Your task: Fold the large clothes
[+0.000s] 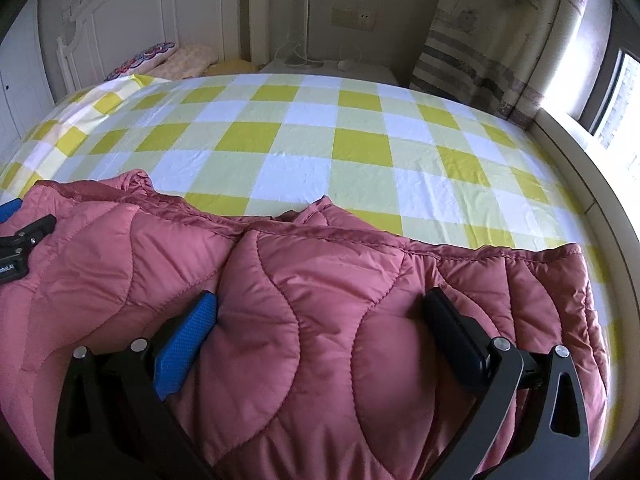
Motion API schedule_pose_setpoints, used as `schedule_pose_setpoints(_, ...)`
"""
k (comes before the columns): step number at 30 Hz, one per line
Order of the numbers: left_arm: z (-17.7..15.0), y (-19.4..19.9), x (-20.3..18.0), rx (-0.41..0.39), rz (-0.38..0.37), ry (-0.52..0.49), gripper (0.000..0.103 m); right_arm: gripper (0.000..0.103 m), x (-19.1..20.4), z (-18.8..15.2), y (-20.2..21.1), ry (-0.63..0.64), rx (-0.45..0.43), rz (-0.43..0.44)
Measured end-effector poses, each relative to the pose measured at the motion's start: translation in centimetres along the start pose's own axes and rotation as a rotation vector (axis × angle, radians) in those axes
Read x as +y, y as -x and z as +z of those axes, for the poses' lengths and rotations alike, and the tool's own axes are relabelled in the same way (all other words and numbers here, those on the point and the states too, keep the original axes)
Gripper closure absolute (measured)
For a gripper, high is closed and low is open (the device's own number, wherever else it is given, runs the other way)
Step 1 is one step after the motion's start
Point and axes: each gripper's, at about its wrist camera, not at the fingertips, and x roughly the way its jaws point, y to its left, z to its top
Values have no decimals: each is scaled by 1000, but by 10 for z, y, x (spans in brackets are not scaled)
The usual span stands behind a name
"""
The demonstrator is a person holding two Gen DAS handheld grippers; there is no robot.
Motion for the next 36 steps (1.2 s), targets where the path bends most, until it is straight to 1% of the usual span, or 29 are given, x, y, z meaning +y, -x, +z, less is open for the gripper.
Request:
schedule_pose_setpoints(4, 0, 0, 4, -4, -14, 10, 2, 5, -6, -5, 11, -26, -25, 15)
schedule_pose_setpoints(8, 0, 0, 3, -8, -8, 6, 2, 5, -14, -10, 24, -49, -46, 22)
schedule_pose_setpoints(14, 0, 0, 3, -8, -9, 6, 2, 5, -38, -30, 46, -63, -62, -6)
schedule_pose_setpoints(17, 0, 0, 3, -8, -9, 6, 2, 5, -68, -52, 63, -91, -78, -48)
schedule_pose_setpoints(19, 0, 0, 3, -8, -8, 5, 2, 5, -91, -70, 73, -116, -78, -96)
schedule_pose_setpoints(21, 0, 0, 3, -8, -7, 5, 2, 5, -113, -88, 80, -159, -75, -118)
schedule_pose_setpoints(23, 0, 0, 3, -7, -9, 7, 2, 5, -137, -108, 88, -216, -79, -88)
schedule_pose_setpoints(24, 0, 0, 3, -7, -6, 7, 2, 5, -144, -115, 90, -234, -75, -100)
schedule_pose_setpoints(26, 0, 0, 4, -5, -9, 8, 2, 5, -158, -132, 100, -259, -86, -99)
schedule_pose_setpoints(28, 0, 0, 4, -5, -9, 9, 2, 5, -163, -143, 113, -271, -98, -101)
schedule_pose_setpoints(31, 1, -1, 5, 7, -20, 19, 2, 5, -164, -162, 135, -276, -115, -77)
schedule_pose_setpoints(33, 0, -1, 6, 9, -23, 27, 2, 5, -168, -182, 148, -311, -122, -27)
schedule_pose_setpoints(34, 0, -1, 6, 9, -22, 29, 2, 5, -170, -192, 152, -345, -127, 15)
schedule_pose_setpoints(36, 0, -2, 7, 11, -20, 30, 2, 5, -177, -220, 157, -452, -149, 176)
